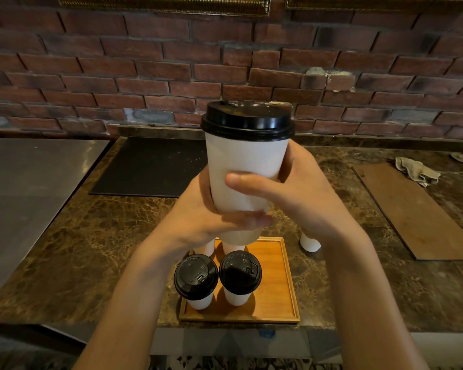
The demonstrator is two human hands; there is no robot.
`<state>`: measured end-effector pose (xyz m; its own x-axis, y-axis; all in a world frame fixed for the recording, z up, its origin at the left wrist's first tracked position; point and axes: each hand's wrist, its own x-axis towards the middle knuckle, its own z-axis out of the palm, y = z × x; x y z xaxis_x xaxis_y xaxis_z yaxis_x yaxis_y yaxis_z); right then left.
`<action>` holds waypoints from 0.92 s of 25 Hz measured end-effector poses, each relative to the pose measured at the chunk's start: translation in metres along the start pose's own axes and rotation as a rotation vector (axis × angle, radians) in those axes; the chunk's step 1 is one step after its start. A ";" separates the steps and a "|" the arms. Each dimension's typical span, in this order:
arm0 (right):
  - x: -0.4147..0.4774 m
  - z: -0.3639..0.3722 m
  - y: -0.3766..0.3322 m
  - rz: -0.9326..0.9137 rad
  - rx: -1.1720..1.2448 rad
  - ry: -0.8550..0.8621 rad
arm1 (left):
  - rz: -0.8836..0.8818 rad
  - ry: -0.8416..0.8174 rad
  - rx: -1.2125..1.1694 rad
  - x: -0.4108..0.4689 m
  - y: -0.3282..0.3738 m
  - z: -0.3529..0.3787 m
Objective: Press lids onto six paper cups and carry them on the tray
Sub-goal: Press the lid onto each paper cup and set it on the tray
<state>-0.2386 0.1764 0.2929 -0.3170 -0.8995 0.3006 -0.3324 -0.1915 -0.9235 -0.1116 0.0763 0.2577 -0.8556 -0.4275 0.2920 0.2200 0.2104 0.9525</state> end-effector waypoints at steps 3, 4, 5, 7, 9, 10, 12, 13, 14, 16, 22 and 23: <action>0.001 0.005 -0.002 0.002 -0.067 0.083 | 0.017 0.092 0.050 0.002 0.000 0.004; 0.001 0.008 -0.003 0.003 -0.086 0.106 | 0.032 0.129 0.064 0.003 0.001 0.007; 0.002 0.010 -0.004 0.007 -0.106 0.130 | 0.046 0.170 0.083 0.003 0.001 0.010; 0.003 0.013 -0.004 0.017 -0.146 0.186 | 0.067 0.258 0.141 0.006 0.001 0.018; 0.004 0.018 -0.002 0.025 -0.183 0.240 | 0.045 0.341 0.193 0.008 0.000 0.021; 0.004 0.021 -0.001 0.026 -0.201 0.267 | 0.015 0.358 0.213 0.009 -0.001 0.021; 0.003 0.027 0.002 0.022 -0.234 0.326 | -0.043 0.374 0.286 0.010 -0.004 0.020; 0.003 0.029 0.003 0.017 -0.244 0.350 | -0.053 0.386 0.339 0.011 -0.005 0.020; 0.003 0.031 0.004 0.011 -0.248 0.368 | -0.047 0.393 0.386 0.011 -0.005 0.020; 0.004 0.032 0.005 0.007 -0.242 0.378 | -0.041 0.387 0.386 0.012 -0.006 0.019; 0.008 0.021 0.001 -0.015 -0.143 0.308 | -0.022 0.326 0.178 0.012 -0.007 0.011; 0.008 0.019 0.000 -0.016 -0.119 0.283 | -0.014 0.306 0.186 0.012 -0.005 0.009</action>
<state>-0.2247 0.1616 0.2911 -0.5403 -0.7483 0.3848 -0.4356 -0.1426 -0.8888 -0.1268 0.0780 0.2554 -0.6719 -0.6687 0.3185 0.0964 0.3474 0.9327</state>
